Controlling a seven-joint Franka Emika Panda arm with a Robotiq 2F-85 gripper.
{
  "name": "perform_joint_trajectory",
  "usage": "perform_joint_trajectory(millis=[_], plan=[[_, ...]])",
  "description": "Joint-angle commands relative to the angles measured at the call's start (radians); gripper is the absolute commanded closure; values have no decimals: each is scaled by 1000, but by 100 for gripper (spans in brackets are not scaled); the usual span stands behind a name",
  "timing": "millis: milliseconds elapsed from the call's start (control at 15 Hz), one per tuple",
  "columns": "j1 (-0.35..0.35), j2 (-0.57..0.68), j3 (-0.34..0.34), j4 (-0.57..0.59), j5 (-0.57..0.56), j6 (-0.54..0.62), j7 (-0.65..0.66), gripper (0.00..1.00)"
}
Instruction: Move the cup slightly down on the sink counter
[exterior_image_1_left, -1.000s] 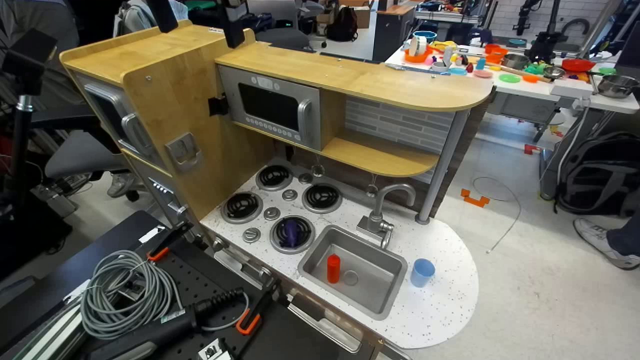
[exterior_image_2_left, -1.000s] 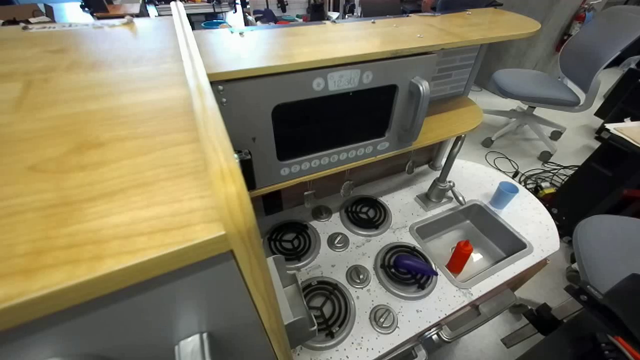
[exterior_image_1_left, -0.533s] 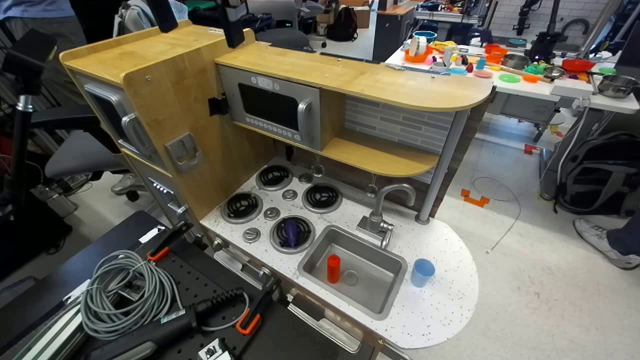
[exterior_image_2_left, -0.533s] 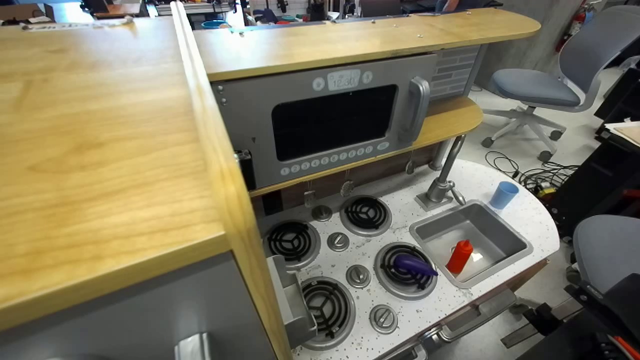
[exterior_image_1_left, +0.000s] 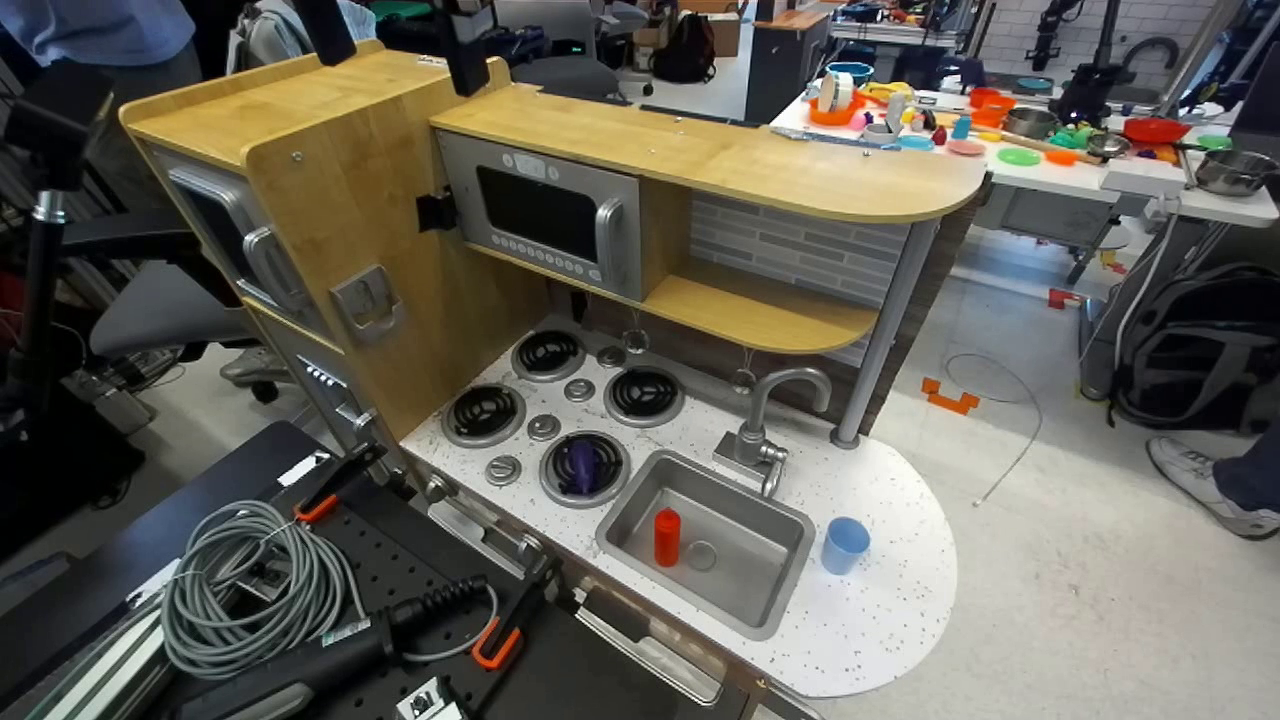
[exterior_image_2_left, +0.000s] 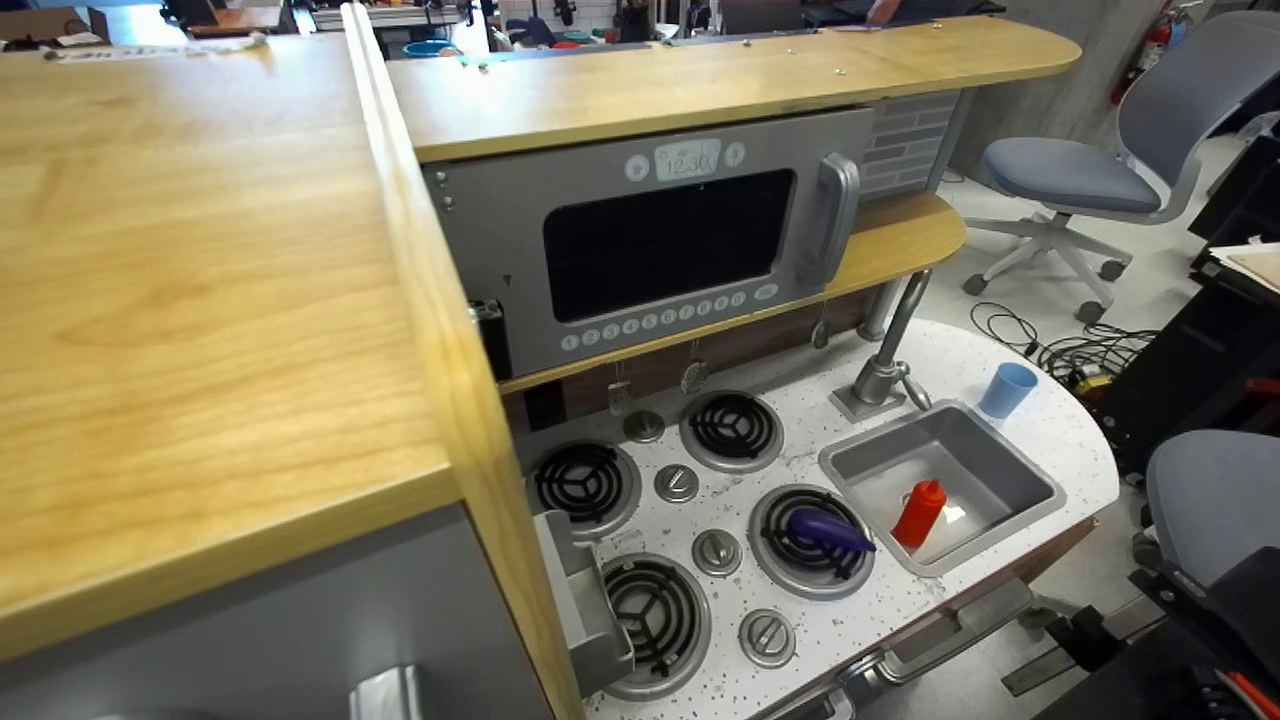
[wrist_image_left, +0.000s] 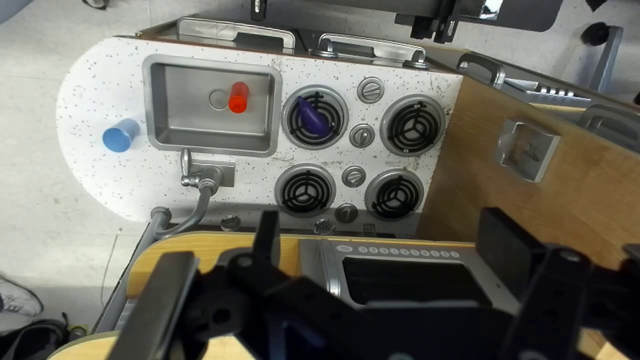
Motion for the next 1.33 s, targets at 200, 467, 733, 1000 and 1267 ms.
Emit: perform_joint_trajectory(millis=[200, 467, 733, 1000, 1267], plan=[[-7, 1, 6, 2, 4, -2, -3, 0], [-7, 1, 6, 2, 4, -2, -3, 0], [-10, 2, 8, 1, -2, -7, 1, 0], [-18, 0, 14, -3, -11, 6, 18, 0], [-20, 1, 14, -2, -16, 2, 20, 0]])
